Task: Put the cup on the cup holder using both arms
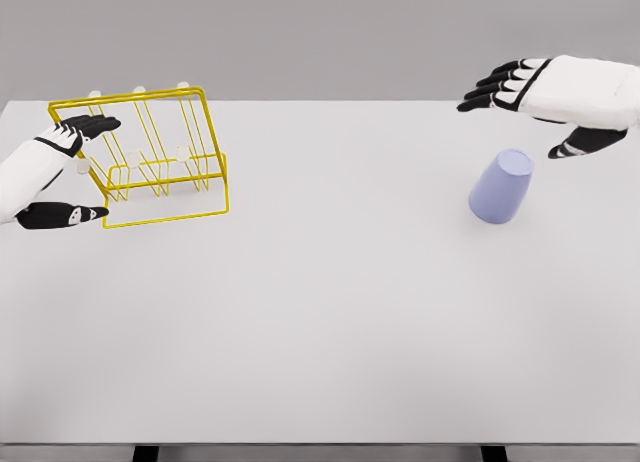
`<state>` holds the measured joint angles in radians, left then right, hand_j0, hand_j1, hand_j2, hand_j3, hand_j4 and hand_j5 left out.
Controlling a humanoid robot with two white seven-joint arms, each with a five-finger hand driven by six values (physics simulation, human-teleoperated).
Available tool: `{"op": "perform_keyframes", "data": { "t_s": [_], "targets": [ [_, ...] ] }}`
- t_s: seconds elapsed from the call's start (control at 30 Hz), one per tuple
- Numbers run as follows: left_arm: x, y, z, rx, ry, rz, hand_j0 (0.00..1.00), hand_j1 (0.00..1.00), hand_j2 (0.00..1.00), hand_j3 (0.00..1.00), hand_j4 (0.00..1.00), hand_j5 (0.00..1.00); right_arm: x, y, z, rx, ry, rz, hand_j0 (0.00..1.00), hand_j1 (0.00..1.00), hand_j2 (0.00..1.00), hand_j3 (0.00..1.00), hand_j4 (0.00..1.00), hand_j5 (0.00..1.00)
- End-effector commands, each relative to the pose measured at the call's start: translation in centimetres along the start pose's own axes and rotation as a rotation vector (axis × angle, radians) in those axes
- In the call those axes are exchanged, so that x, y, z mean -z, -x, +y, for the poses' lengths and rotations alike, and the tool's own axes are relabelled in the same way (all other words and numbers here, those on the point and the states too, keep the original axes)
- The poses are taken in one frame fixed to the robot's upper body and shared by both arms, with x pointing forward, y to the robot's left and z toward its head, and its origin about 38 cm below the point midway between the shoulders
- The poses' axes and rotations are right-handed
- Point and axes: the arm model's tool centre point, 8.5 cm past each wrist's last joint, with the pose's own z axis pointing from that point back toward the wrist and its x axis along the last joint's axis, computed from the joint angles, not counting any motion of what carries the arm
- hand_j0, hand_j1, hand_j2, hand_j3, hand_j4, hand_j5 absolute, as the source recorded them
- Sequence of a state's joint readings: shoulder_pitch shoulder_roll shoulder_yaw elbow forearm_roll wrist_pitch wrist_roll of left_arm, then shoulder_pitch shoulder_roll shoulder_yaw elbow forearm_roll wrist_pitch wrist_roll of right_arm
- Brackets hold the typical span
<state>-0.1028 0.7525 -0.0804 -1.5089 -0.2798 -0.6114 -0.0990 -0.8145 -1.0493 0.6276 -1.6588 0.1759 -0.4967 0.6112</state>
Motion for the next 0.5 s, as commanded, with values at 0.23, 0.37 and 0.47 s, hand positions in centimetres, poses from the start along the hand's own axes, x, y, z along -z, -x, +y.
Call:
{"op": "perform_keyframes", "data": {
  "t_s": [0.23, 0.37, 0.47],
  "targets": [
    [-0.1, 0.1, 0.3, 0.000, -0.007, 0.003, 1.00, 1.00, 1.00, 1.00, 1.00, 1.00, 1.2, 4.3, 5.7, 0.158, -0.134, 0.103, 1.00, 1.00, 1.00, 1.00, 1.00, 1.00],
    [-0.1, 0.2, 0.3, 0.005, -0.003, 0.005, 1.00, 1.00, 1.00, 1.00, 1.00, 1.00, 1.6, 4.4, 5.9, 0.166, -0.138, 0.100, 1.00, 1.00, 1.00, 1.00, 1.00, 1.00],
    [-0.1, 0.2, 0.4, 0.008, -0.006, 0.005, 1.00, 1.00, 1.00, 1.00, 1.00, 1.00, 2.2, 4.9, 6.2, 0.185, -0.137, 0.104, 1.00, 1.00, 1.00, 1.00, 1.00, 1.00]
  ]
}}
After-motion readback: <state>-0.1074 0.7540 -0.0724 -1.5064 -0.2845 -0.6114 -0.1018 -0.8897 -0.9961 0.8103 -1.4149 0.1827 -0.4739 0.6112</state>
